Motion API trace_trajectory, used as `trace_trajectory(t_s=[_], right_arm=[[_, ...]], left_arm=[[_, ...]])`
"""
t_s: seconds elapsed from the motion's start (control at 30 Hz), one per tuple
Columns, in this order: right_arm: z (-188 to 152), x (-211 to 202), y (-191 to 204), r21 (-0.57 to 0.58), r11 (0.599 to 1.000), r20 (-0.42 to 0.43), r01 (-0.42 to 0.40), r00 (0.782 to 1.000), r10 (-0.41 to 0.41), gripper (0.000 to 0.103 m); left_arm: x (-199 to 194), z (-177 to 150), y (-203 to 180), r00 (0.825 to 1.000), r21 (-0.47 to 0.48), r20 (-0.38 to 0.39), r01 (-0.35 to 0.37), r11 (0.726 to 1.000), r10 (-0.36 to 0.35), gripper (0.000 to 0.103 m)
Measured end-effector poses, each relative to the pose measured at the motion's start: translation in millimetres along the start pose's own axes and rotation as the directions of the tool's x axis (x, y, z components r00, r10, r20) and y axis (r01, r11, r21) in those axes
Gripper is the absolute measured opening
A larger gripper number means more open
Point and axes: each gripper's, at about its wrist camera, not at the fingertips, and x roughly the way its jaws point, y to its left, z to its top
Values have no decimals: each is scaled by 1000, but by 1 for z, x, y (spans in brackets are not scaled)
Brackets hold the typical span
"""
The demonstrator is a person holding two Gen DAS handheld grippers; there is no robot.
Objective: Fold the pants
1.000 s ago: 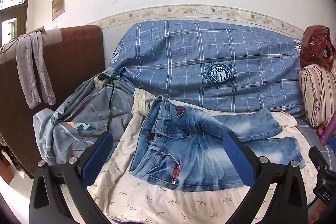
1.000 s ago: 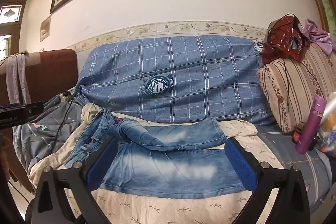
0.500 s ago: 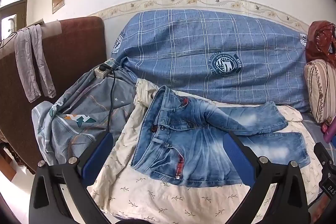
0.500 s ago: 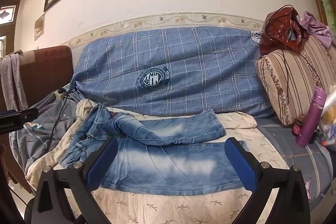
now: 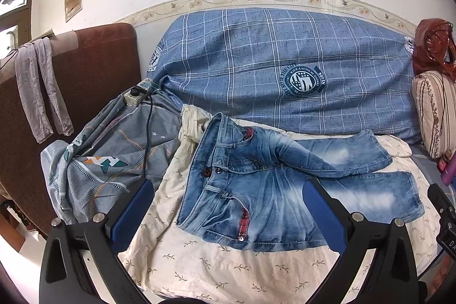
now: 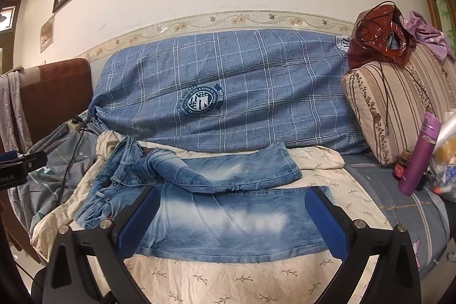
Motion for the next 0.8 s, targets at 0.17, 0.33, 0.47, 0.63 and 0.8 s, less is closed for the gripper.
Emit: trace_trajectory(t_s=[0.17,0.33,0.47,0.63,0.8], right_arm=[[2,5,1,-10,999,-28,30,999,-30,102],[3,7,5,-36,997,-34,61,997,-62,103],[5,7,7,-56,995,-42,81,996,-84,103],[7,10,6,-62,994,-51,92,994,-95,103],[7,14,6,-67,993,-59,98,993,-102,103]], left_arm=[[3,-2,0,1000,8,-10,13,1000,-13,103],[7,-4,-4,999,23,-28,17,1000,-17,103],[7,-4,-7,999,33,-29,22,999,-21,103],[10,-6,-11,999,46,-37,26,999,-24,103],[15,-7,-12,999,51,-49,27,998,-24,103]])
